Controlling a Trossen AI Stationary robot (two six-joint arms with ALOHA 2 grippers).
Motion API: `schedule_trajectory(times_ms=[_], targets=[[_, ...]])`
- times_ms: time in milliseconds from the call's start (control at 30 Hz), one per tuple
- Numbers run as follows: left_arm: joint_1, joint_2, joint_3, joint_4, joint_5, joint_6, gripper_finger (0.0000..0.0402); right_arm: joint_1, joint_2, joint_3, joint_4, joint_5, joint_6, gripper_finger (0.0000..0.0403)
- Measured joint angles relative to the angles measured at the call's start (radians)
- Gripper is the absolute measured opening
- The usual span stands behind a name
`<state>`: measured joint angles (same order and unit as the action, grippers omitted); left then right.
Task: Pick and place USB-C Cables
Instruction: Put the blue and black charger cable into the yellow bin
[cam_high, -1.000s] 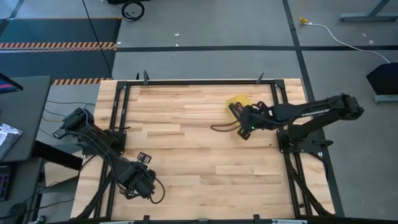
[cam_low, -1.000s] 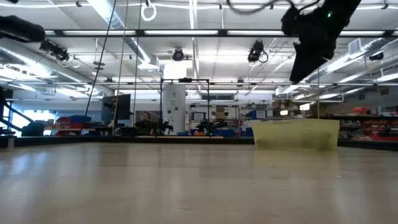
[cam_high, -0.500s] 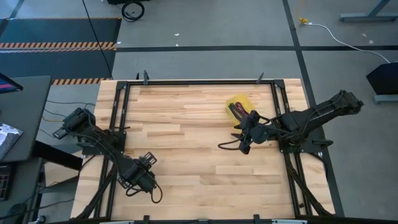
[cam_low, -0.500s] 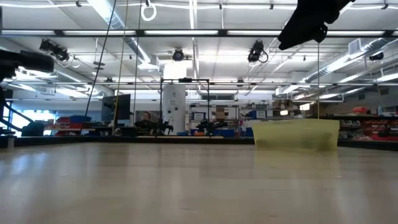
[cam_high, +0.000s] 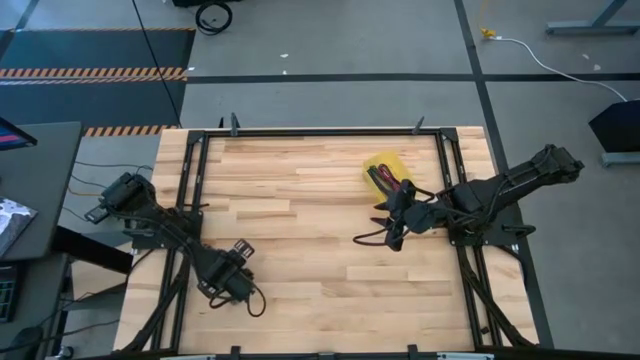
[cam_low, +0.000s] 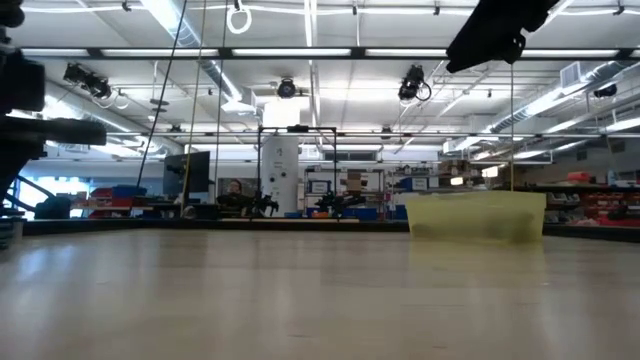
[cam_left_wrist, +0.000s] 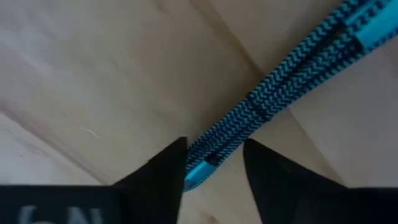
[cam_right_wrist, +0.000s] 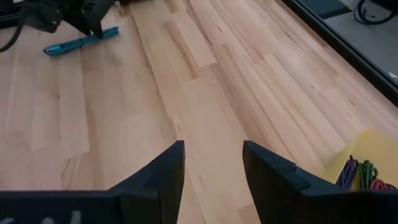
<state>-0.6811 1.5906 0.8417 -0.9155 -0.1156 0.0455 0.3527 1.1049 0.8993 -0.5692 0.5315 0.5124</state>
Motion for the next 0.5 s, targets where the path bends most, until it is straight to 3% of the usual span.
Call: schedule_trajectory(times_ms=[267, 500], targets=[[0.024, 0.021, 0.004, 0.035, 0.050, -0.078, 0.0019, 0.013, 0.000, 0.000, 0.035, 0.006, -0.030, 0.0168], [0.025, 0.049, 0.037, 0.002, 0.039, -0.167, 0.0007, 0.014, 0.000, 0.000, 0.122, 0.006, -0.102, 0.0168]])
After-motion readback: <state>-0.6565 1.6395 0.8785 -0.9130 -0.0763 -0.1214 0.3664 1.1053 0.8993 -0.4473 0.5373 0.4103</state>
